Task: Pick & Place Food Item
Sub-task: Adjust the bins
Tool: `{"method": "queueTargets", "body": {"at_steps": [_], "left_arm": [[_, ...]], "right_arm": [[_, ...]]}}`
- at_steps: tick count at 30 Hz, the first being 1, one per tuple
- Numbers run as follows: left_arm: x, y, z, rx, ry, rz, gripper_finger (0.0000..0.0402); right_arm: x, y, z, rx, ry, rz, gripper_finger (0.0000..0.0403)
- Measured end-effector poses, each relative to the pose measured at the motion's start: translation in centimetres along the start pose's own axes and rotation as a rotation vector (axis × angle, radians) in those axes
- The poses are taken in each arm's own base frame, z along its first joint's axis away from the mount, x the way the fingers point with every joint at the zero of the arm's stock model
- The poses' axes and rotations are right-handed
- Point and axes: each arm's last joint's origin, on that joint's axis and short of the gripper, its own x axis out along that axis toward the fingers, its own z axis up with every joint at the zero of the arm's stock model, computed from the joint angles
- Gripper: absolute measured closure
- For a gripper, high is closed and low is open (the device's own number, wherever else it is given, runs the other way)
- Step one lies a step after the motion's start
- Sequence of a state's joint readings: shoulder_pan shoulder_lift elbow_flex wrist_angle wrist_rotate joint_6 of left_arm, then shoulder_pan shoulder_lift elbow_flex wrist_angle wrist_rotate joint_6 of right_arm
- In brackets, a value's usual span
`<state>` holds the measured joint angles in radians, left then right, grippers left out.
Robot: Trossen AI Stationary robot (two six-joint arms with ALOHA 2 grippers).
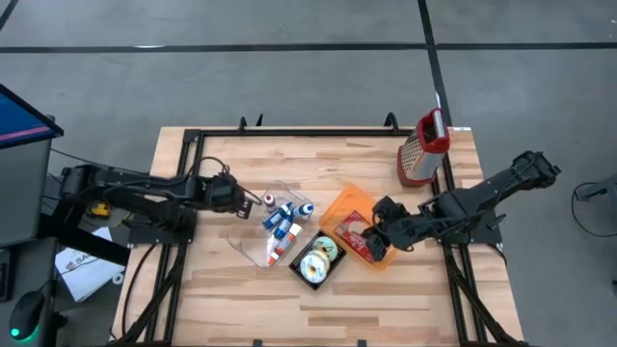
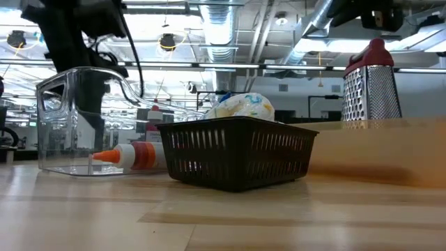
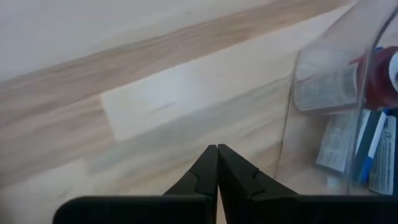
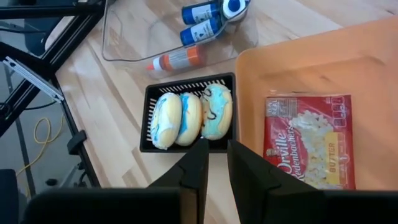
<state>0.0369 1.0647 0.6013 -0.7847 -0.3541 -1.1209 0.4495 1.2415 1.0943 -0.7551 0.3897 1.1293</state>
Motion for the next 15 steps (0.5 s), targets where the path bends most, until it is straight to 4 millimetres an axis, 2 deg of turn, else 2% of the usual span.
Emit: {"method": "queueTargets", "body": {"at_steps": [5, 9, 15], "left_arm": [[1.5, 0.3, 0.9, 0.061, 0.026, -0.101, 0.0401], [1.6, -0.1, 1.2, 0.065, 0.019, -0.155, 0.0401], [1.7, -1.2, 0.6, 0.126, 0.022, -0.213, 0.0401]], "right_arm": [[-0.3, 0.3, -0.7, -0.002, 0.004, 0.012, 0.0349], [-0.5, 0.4, -1.3, 0.002, 0.022, 0.011, 0.0349], [-0.9, 0.6, -1.9, 0.009, 0.005, 0.002, 0.0349]]}}
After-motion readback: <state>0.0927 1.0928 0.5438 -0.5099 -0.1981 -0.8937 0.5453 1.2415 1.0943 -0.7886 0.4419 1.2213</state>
